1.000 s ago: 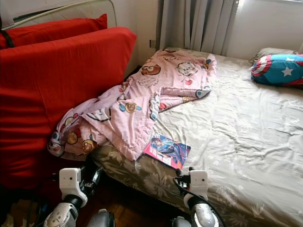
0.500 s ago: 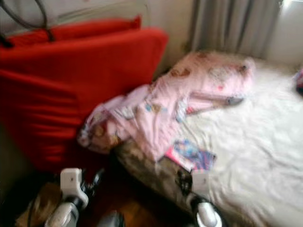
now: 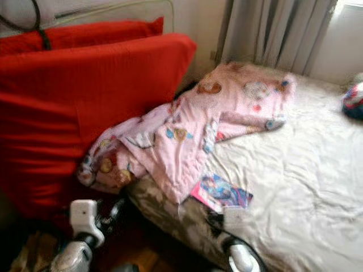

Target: Clean up the room

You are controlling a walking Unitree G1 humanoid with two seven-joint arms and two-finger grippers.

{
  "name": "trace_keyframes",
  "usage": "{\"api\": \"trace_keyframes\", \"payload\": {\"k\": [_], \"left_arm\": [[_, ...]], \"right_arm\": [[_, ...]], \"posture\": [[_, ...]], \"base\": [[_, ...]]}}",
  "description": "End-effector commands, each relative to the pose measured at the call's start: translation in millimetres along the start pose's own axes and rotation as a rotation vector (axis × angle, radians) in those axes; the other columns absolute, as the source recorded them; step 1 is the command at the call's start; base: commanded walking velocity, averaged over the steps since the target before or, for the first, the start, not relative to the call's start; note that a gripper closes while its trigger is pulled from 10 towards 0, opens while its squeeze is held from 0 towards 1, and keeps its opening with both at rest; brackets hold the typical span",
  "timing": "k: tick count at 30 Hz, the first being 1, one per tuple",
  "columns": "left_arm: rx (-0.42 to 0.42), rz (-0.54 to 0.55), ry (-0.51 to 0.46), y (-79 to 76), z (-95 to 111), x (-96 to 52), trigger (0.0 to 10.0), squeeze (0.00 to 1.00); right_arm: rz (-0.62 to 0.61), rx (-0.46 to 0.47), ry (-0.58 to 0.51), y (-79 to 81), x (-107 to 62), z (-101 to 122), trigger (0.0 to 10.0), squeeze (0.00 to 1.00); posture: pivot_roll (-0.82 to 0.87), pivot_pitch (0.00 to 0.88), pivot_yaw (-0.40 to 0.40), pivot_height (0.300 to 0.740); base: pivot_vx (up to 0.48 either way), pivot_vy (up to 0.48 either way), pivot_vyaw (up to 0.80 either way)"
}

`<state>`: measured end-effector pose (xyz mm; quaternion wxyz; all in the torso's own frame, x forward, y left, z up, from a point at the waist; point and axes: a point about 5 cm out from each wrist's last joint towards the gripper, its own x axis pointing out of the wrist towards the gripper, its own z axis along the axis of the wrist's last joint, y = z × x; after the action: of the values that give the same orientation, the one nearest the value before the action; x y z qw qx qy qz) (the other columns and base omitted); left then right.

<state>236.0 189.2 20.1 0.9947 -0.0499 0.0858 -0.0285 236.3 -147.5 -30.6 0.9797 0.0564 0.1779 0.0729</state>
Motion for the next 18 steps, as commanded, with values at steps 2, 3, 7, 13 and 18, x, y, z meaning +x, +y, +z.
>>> {"api": "trace_keyframes", "payload": {"k": [2, 3, 7, 13, 18], "left_arm": [[-0.010, -0.026, 0.010, -9.2, -2.0, 2.0, 10.0, 0.00], [-0.009, -0.026, 0.010, -9.1, -2.0, 2.0, 10.0, 0.00], [-0.008, -0.026, 0.011, -9.3, -2.0, 2.0, 10.0, 0.00], [-0.010, -0.026, 0.007, -10.1, -1.2, 3.0, 10.0, 0.00], [-0.010, -0.026, 0.007, -10.7, -1.1, 3.3, 10.0, 0.00]], "right_arm": [[-0.034, -0.005, 0.015, -12.0, -3.5, -2.2, 10.0, 0.00], [-0.034, -0.005, 0.017, -11.9, -3.5, -2.6, 10.0, 0.00], [-0.032, -0.004, 0.028, -12.1, -4.3, -4.9, 10.0, 0.00], [-0.028, -0.004, 0.038, -13.0, -4.6, -6.0, 10.0, 0.00], [-0.024, -0.002, 0.043, -13.3, -4.7, -6.6, 10.0, 0.00]], "posture": [[-0.04, 0.000, -0.004, 0.638], [-0.04, 0.000, -0.004, 0.638], [-0.04, 0.000, -0.005, 0.638], [-0.04, 0.004, -0.006, 0.638], [-0.04, 0.009, -0.007, 0.638]], "base": [[0.270, 0.000, 0.00], [0.270, 0.000, 0.00], [0.272, 0.000, 0.00], [0.087, 0.000, 0.00], [0.000, 0.000, 0.00]]}}
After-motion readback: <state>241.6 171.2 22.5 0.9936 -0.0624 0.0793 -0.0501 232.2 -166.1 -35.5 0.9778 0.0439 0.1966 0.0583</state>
